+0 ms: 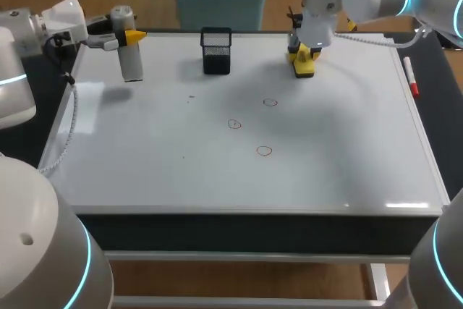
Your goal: Pick up the inspection probe, press it on each red-marked spot on the whiteboard one by one, put down the probe, pick up the eraser, and wipe off all the red marks.
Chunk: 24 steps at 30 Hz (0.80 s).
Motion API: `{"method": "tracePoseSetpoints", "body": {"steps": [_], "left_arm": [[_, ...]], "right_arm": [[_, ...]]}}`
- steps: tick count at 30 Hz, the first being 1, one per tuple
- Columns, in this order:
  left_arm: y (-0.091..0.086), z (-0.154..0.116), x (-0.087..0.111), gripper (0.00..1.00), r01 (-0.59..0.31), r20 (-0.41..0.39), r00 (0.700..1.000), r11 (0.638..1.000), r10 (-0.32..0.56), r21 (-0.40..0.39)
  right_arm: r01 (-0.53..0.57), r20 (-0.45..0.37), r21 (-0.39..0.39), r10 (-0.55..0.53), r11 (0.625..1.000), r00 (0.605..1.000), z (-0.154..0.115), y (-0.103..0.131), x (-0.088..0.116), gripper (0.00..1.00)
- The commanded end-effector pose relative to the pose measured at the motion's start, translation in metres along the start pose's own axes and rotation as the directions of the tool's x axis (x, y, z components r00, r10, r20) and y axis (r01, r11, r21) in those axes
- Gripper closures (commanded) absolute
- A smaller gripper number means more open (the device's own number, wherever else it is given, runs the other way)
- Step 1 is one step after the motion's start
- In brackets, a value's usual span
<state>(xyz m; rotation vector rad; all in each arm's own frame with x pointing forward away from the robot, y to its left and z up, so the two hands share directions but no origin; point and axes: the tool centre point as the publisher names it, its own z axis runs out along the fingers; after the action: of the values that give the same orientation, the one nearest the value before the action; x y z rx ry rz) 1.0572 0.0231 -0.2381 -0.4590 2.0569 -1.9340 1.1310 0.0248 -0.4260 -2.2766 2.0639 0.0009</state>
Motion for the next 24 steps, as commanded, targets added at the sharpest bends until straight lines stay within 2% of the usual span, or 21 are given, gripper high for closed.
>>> {"method": "tracePoseSetpoints", "body": {"steps": [1, 12, 18, 24], "left_arm": [[0.0, 0.001, 0.001, 1.0, -0.002, 0.003, 1.0, 1.0, 0.002, 0.001], [0.0, 0.001, 0.001, 1.0, -0.002, 0.003, 1.0, 1.0, 0.002, 0.001], [0.0, 0.001, 0.001, 1.0, -0.002, 0.003, 1.0, 1.0, 0.002, 0.001], [0.0, 0.001, 0.001, 1.0, -0.002, 0.003, 1.0, 1.0, 0.002, 0.001]], "right_arm": [[-0.007, -0.009, 0.012, 0.007, 1.0, 1.0, -0.01, 0.001, 0.002, 1.0], [-0.107, -0.02, 0.061, 0.109, 0.992, 0.994, -0.044, 0.012, 0.018, 1.0], [-0.197, -0.008, 0.074, 0.198, 0.978, 0.98, -0.056, 0.033, 0.043, 1.0], [-0.295, -0.007, 0.078, 0.297, 0.952, 0.955, -0.06, 0.06, 0.077, 1.0]]}}
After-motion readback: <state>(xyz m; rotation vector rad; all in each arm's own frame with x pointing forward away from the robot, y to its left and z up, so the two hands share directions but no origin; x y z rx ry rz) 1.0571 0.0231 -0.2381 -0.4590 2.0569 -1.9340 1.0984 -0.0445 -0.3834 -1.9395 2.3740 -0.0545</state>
